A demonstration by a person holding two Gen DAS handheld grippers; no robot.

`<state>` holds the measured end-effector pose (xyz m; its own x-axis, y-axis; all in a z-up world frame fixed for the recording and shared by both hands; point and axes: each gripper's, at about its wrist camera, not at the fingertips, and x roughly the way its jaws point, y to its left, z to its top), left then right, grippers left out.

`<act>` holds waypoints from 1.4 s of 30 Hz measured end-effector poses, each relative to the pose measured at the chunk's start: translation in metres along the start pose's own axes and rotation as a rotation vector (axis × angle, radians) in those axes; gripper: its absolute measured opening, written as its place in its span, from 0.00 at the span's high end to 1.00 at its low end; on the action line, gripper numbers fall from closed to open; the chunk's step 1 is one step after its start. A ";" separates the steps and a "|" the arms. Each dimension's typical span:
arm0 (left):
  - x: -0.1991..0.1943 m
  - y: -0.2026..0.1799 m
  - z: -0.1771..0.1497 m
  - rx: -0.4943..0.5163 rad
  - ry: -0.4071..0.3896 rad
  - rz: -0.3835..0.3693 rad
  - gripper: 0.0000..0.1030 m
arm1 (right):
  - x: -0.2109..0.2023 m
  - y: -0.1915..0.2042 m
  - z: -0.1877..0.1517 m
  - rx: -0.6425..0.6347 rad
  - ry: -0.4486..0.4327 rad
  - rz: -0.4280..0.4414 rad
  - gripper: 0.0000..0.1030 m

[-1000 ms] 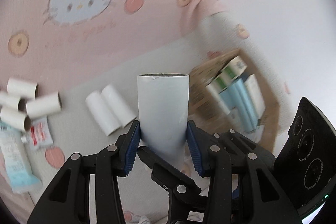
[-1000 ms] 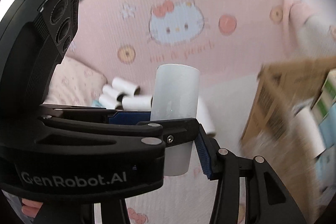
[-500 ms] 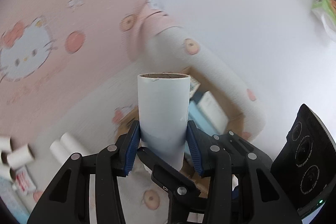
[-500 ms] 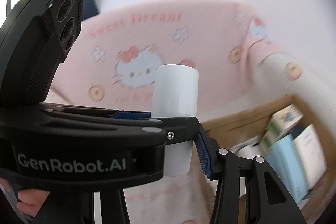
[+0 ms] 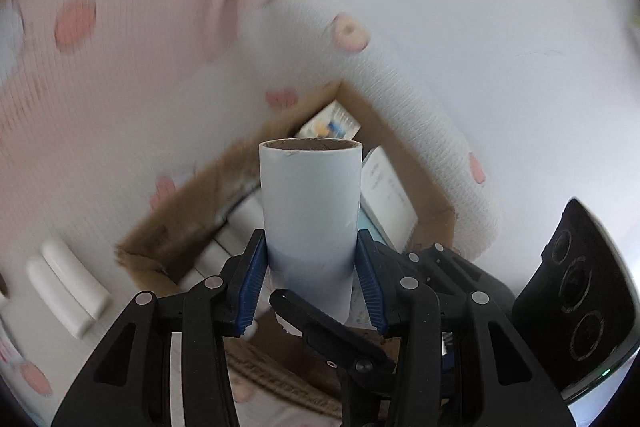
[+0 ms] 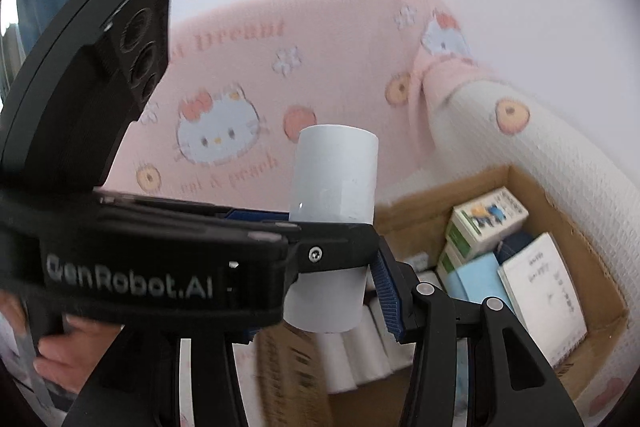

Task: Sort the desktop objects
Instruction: 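Carry the held white tube with the left gripper into the cardboard box, then lower the tube beside the other tubes and open the left gripper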

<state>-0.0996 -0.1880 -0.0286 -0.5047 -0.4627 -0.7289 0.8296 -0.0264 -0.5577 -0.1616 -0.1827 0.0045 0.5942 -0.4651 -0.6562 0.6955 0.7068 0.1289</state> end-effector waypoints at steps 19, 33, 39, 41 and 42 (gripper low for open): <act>0.063 0.010 0.005 -0.176 0.202 0.090 0.54 | 0.046 -0.038 -0.013 -0.006 0.341 0.093 0.56; 0.083 0.019 -0.002 -0.238 0.306 0.143 0.54 | 0.055 -0.053 -0.033 0.066 0.473 0.142 0.57; 0.085 0.026 0.001 -0.325 0.295 0.217 0.54 | 0.058 -0.058 -0.040 0.112 0.499 0.186 0.57; 0.088 0.030 0.001 -0.351 0.320 0.220 0.54 | 0.059 -0.061 -0.042 0.141 0.513 0.185 0.58; 0.091 0.033 0.000 -0.369 0.337 0.218 0.54 | 0.061 -0.063 -0.043 0.160 0.526 0.185 0.58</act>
<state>-0.1183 -0.2309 -0.1132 -0.4292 -0.1109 -0.8964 0.8152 0.3796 -0.4373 -0.1864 -0.2326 -0.0754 0.4595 0.0148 -0.8881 0.6758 0.6430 0.3603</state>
